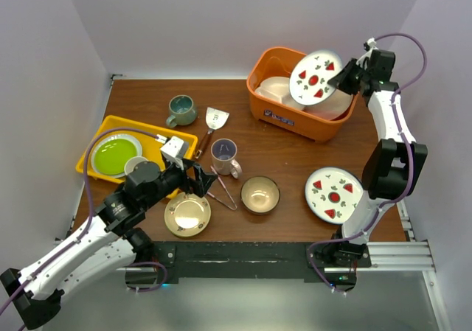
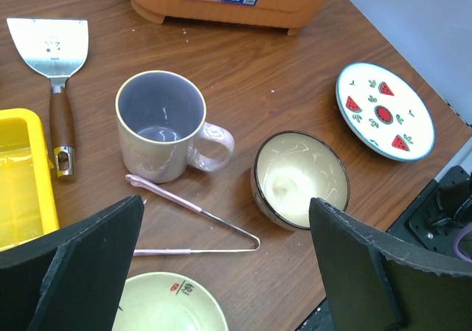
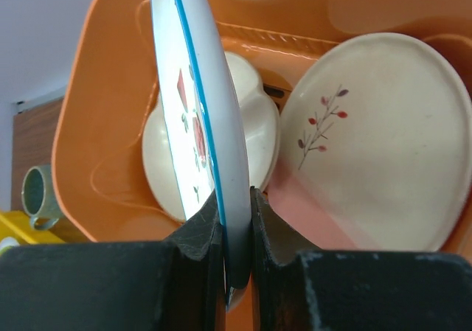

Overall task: Place the mixed dishes into the plastic bin
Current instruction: Place the plate in the plastic bin.

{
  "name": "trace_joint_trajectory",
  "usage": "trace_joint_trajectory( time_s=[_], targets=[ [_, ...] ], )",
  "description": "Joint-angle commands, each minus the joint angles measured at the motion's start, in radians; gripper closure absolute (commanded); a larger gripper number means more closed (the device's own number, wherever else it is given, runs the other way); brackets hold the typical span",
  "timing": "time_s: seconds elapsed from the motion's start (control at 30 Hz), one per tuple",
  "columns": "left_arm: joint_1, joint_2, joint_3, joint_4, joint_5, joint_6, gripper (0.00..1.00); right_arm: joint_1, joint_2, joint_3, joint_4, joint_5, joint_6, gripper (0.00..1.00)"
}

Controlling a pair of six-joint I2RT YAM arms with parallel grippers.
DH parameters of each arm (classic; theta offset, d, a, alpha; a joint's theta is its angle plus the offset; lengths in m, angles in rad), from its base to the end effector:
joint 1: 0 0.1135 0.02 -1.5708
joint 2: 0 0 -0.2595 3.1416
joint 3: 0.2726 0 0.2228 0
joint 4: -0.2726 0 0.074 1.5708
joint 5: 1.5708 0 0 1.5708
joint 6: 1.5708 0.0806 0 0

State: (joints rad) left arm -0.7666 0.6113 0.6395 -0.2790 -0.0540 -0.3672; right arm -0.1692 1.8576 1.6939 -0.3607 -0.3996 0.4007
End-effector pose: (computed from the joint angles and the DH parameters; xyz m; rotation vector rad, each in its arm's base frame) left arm 0.1254 -0.1148 0.2901 0.3355 1.8568 -0.7433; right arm 0.4422 -0.0437 0.3124 0.3522 2.0680 0.5579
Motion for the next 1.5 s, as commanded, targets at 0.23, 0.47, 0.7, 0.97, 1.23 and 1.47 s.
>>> trace_joint_trajectory(
  time_s=[0.23, 0.47, 0.7, 0.97, 1.23, 1.47],
  targets=[
    [0.004, 0.004, -0.012, 0.038, 0.025, -0.004, 0.00, 0.004, -0.051, -0.025, 0.039, 0.137, -0.014, 1.00],
    [0.004, 0.007, -0.014, 0.041, 0.029, -0.006, 0.00, 0.004, -0.035, -0.036, 0.032, 0.177, -0.008, 0.91],
    [0.004, 0.008, -0.014, 0.040, 0.029, -0.007, 0.00, 0.004, -0.005, -0.022, 0.020, 0.196, 0.003, 0.80],
    [0.004, 0.008, -0.014, 0.040, 0.029, -0.007, 0.00, 0.004, 0.032, 0.000, 0.005, 0.217, 0.006, 0.73],
    [0.004, 0.010, -0.011, 0.040, 0.031, -0.006, 0.00, 0.003, 0.052, 0.010, -0.004, 0.245, -0.011, 0.65],
    [0.004, 0.015, -0.001, 0.038, 0.040, -0.012, 0.00, 0.004, 0.034, 0.033, -0.027, 0.275, -0.066, 0.47]
  ],
)
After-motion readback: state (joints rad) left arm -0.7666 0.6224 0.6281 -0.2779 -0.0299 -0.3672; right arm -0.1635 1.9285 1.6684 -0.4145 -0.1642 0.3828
